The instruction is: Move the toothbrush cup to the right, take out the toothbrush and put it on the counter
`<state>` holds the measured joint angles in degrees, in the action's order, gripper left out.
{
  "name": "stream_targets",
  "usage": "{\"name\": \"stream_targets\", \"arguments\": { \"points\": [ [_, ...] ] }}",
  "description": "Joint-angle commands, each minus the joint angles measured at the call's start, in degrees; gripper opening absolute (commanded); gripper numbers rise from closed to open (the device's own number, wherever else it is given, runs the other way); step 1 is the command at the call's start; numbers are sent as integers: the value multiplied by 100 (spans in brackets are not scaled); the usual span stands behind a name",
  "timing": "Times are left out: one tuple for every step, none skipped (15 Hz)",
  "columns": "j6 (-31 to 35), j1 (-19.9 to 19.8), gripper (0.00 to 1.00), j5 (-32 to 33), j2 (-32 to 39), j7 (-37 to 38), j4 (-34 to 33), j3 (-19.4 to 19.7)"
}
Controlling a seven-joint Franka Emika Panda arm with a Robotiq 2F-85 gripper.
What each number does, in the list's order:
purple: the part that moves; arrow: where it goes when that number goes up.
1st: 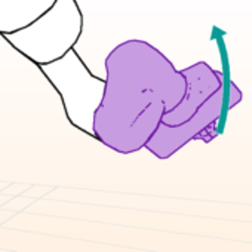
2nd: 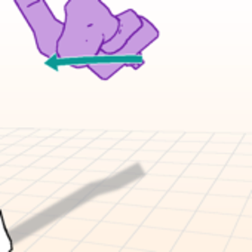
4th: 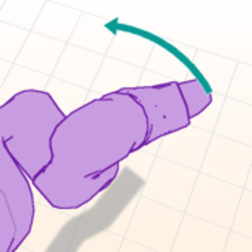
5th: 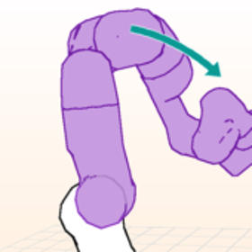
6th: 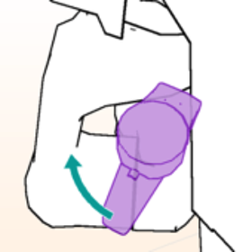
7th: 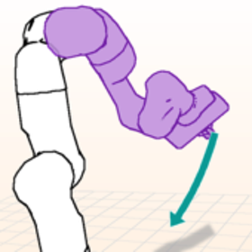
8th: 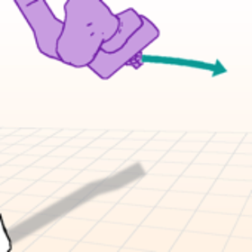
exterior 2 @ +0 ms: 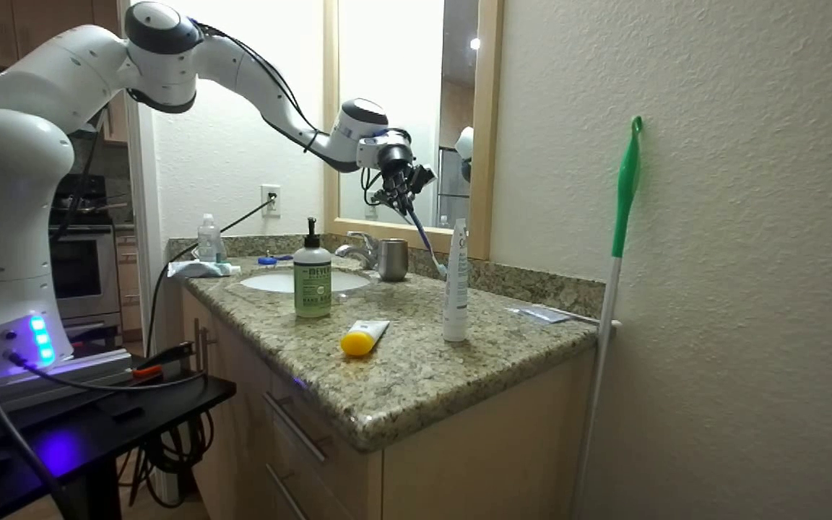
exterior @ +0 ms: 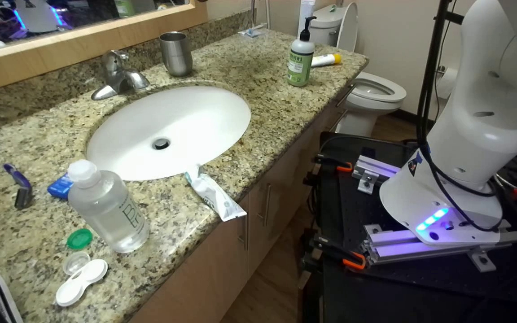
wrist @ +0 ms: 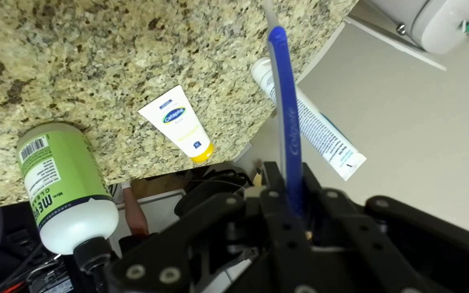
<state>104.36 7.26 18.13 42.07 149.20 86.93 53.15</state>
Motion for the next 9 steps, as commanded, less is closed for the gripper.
{"name": "stream_targets", "arguments": {
  "points": [
    [465,-148,3,-315,-287,-84,370,-122],
    [564,-186,3,-415,-296,-105,388,-143],
    [685,-205,3,-509,-302,-115,398,-165],
    [802,-217,3,-597,-304,-142,415,-189],
    [881,-225,3,-668,-286,-162,413,-207],
    [975,-240,3,-739,-256,-189,401,-229],
    [908,-572,3,-539,-446,-56,314,-693],
    [893,-659,3,-592,-444,-82,290,-811],
    [849,-799,3,-633,-473,-102,271,-1007]
  ]
}}
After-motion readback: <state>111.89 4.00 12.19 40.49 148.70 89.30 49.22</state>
